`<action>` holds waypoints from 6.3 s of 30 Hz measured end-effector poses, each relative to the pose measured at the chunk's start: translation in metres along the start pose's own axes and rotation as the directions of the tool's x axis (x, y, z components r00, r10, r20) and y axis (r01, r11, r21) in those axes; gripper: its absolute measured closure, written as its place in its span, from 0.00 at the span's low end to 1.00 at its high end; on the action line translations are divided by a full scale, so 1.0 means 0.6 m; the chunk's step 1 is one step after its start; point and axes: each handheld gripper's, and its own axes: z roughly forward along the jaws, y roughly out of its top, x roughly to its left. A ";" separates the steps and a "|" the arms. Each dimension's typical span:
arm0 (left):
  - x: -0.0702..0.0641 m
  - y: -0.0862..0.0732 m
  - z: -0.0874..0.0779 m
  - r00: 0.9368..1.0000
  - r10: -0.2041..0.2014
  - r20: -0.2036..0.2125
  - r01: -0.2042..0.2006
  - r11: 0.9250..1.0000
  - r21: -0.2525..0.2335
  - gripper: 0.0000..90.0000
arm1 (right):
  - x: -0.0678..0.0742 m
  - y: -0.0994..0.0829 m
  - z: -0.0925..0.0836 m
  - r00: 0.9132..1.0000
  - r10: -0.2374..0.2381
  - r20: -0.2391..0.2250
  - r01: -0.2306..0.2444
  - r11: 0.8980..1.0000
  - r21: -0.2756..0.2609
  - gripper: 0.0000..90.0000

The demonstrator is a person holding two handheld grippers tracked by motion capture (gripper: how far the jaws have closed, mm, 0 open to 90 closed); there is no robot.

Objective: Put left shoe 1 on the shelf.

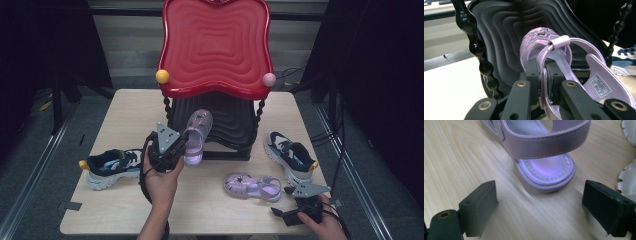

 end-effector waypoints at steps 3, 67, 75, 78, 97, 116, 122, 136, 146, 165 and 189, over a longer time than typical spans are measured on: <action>-0.001 0.006 0.010 1.000 -0.002 -0.017 0.001 1.000 -0.011 0.92 | 0.000 0.000 0.000 1.000 -0.001 0.000 0.001 1.000 0.000 0.13; -0.011 0.026 0.155 0.975 -0.059 -0.214 0.026 0.987 -0.156 0.92 | -0.003 0.001 0.000 1.000 -0.007 -0.009 0.007 1.000 0.003 0.13; -0.014 0.019 0.163 0.971 -0.040 -0.236 -0.001 0.986 -0.169 0.91 | -0.003 0.001 0.000 1.000 -0.007 -0.009 0.007 1.000 0.003 0.13; -0.014 0.015 0.165 0.971 -0.042 -0.235 0.003 0.986 -0.166 0.90 | -0.003 0.001 0.000 1.000 -0.007 -0.009 0.007 1.000 0.003 0.13; -0.010 0.006 0.164 0.976 -0.029 -0.218 0.003 0.993 -0.117 0.75 | -0.003 0.000 0.000 1.000 -0.006 -0.009 0.006 1.000 0.003 0.13; -0.011 0.028 0.110 0.992 0.015 -0.128 -0.017 1.000 -0.014 0.41 | -0.003 0.001 0.000 1.000 -0.007 -0.009 0.007 1.000 0.003 0.13; -0.011 0.024 0.096 0.996 0.018 -0.082 -0.015 0.999 0.038 0.39 | -0.003 0.001 0.000 1.000 -0.007 -0.008 0.007 1.000 0.003 0.13; -0.015 0.001 0.057 0.999 0.048 0.001 -0.048 0.992 0.117 0.34 | -0.003 0.001 0.000 1.000 -0.006 -0.008 0.006 1.000 0.003 0.13; -0.011 -0.031 0.048 0.999 0.026 0.040 -0.032 0.984 0.175 0.33 | -0.004 0.001 0.000 1.000 -0.010 -0.009 0.010 1.000 0.001 0.13; -0.004 -0.103 0.046 0.997 0.012 0.078 -0.031 0.968 0.250 0.32 | -0.003 0.001 0.000 1.000 -0.009 -0.009 0.009 1.000 0.002 0.13; -0.003 -0.177 0.038 0.990 0.015 0.139 -0.061 0.942 0.331 0.31 | -0.003 0.001 0.000 1.000 -0.009 -0.008 0.009 1.000 0.002 0.13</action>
